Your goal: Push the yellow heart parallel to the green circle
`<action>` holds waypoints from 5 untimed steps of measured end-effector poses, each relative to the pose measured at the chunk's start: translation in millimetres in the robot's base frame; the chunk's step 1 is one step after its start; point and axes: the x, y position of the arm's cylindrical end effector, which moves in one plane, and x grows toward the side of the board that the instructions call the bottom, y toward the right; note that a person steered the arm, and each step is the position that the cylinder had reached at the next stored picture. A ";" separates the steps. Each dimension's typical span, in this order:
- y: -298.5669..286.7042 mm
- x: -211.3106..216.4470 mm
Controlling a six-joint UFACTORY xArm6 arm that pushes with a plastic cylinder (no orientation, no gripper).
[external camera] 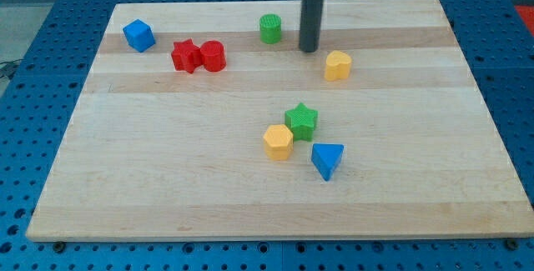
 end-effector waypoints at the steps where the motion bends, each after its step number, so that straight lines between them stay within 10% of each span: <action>1: -5.9 21.2; 3: 24.6 86.6; 5: 89.0 -1.7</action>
